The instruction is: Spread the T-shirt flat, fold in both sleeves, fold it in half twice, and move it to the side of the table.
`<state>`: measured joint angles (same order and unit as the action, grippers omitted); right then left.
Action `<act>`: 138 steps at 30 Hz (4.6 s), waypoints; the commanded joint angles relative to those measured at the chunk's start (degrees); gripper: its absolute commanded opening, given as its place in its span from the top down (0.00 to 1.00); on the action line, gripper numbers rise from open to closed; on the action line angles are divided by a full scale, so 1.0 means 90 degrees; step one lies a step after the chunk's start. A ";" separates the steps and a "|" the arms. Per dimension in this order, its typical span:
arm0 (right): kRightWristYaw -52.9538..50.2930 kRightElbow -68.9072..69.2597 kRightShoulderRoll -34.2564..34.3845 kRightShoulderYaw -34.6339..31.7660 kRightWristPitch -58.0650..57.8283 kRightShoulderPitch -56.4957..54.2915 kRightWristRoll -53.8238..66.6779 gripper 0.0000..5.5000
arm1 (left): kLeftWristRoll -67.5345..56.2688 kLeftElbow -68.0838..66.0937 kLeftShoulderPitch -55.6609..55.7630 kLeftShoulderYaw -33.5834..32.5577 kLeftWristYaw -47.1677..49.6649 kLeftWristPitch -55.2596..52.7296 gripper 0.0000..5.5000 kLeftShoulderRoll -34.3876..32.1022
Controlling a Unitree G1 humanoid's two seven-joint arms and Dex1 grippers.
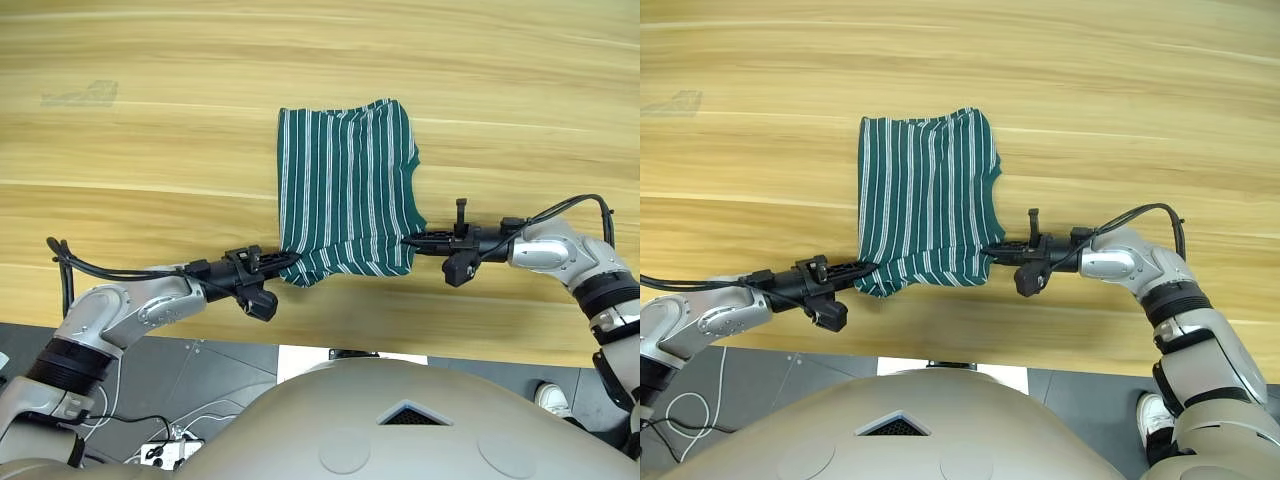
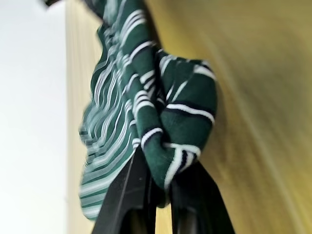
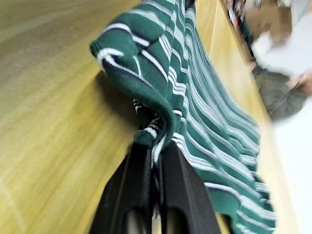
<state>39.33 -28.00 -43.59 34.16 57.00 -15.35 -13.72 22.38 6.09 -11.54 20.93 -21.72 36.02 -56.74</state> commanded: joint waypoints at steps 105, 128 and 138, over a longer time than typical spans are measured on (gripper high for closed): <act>-0.3079 -0.5694 0.0629 -0.1576 -0.5127 -0.1646 -0.0737 0.25 | -0.2794 0.0815 0.1205 -0.3157 0.1317 -0.3065 0.28 0.4551; -0.5785 0.1050 0.0991 -0.3015 -0.4061 -0.0296 -0.0462 0.25 | -0.2677 0.0870 0.1081 -0.2863 0.1445 -0.3020 0.28 0.4912; -0.4716 -0.0105 0.3932 -0.2712 -0.1662 -0.0064 0.1598 0.25 | -0.1916 -0.0612 0.1435 -0.2285 0.2013 -0.2281 0.28 0.5469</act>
<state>-4.05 -26.77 -9.55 11.49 37.59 -16.39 -1.17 3.06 1.45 1.06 -1.10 -4.20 13.02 -8.11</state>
